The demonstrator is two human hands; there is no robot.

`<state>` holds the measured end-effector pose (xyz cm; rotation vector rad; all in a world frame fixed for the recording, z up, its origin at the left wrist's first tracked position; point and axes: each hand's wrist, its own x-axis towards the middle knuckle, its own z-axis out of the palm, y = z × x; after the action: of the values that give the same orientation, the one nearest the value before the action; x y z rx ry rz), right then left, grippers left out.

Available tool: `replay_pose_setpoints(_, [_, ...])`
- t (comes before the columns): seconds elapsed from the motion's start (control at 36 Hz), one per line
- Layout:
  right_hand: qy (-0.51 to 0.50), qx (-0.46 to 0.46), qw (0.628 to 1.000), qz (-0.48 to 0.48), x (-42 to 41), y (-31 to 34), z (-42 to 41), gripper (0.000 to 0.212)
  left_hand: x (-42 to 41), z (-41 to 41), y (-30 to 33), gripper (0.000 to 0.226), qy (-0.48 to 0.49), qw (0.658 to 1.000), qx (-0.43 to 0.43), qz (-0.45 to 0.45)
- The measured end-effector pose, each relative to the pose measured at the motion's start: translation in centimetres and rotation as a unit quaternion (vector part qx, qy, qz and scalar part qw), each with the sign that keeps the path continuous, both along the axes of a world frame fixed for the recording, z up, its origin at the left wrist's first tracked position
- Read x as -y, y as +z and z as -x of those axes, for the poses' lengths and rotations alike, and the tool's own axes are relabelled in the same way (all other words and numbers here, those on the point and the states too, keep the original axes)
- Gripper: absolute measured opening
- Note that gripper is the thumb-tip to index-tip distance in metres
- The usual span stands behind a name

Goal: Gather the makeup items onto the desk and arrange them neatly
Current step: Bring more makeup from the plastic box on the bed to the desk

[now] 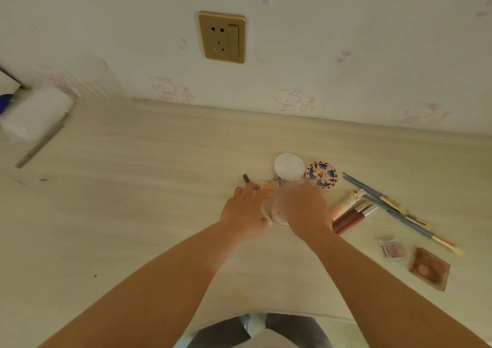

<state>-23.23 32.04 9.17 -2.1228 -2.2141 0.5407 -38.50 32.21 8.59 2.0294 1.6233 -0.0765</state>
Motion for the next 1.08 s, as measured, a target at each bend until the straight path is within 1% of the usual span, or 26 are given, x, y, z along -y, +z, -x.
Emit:
replay_pose_setpoints(0.03, [-0.008,-0.002,1.0,-0.005,0.2,0.0,0.4,0.034,-0.1,0.3,0.0,0.057,-0.002,1.0,0.001,-0.003])
replay_pose_setpoints(0.08, [-0.023,-0.017,0.999,-0.015,0.6,-0.2,1.1,0.048,-0.4,0.8,-0.2,0.057,-0.008,1.0,-0.001,-0.011])
replay_pose_setpoints(0.11, [-0.032,-0.022,0.999,-0.016,0.9,-0.3,1.4,0.048,-0.5,1.0,-0.3,0.057,-0.015,1.0,-0.003,-0.014])
replay_pose_setpoints(0.17, [-0.047,-0.018,0.999,-0.019,1.3,-0.5,1.7,0.038,-0.8,1.4,-0.4,0.057,-0.033,0.999,-0.01,-0.017])
replay_pose_setpoints(0.19, [-0.05,-0.019,0.998,-0.024,1.6,-0.6,1.9,0.038,-0.9,1.5,-0.4,0.057,-0.042,0.999,-0.015,-0.018])
replay_pose_setpoints(0.28, [-0.056,-0.017,0.997,-0.043,2.6,-1.2,2.4,0.045,-0.9,1.6,-0.6,0.056,-0.057,0.998,-0.018,-0.023])
replay_pose_setpoints(0.44, [-0.081,-0.052,0.993,-0.062,3.1,-1.6,2.4,0.055,-1.1,1.3,-0.9,0.052,-0.062,0.997,-0.001,-0.046])
replay_pose_setpoints(0.61, [-0.114,-0.117,0.984,-0.069,3.8,-2.2,1.9,0.068,-1.6,0.8,-1.1,0.054,-0.068,0.994,0.005,-0.083])
replay_pose_setpoints(0.69, [-0.131,-0.138,0.979,-0.079,4.0,-2.5,1.7,0.069,-1.7,0.7,-1.3,0.053,-0.087,0.992,0.028,-0.087])
replay_pose_setpoints(0.83, [-0.143,-0.137,0.976,-0.095,4.0,-3.5,1.5,0.074,-1.7,0.8,-1.5,0.046,-0.101,0.989,0.077,-0.081])
replay_pose_setpoints(0.94, [-0.151,-0.149,0.972,-0.104,3.7,-4.1,1.4,0.076,-2.0,0.8,-1.5,0.048,-0.116,0.987,0.08,-0.073])
replay_pose_setpoints(1.08, [-0.161,-0.168,0.967,-0.106,3.2,-4.2,1.2,0.073,-2.6,0.7,-1.5,0.052,-0.145,0.984,0.072,-0.071])
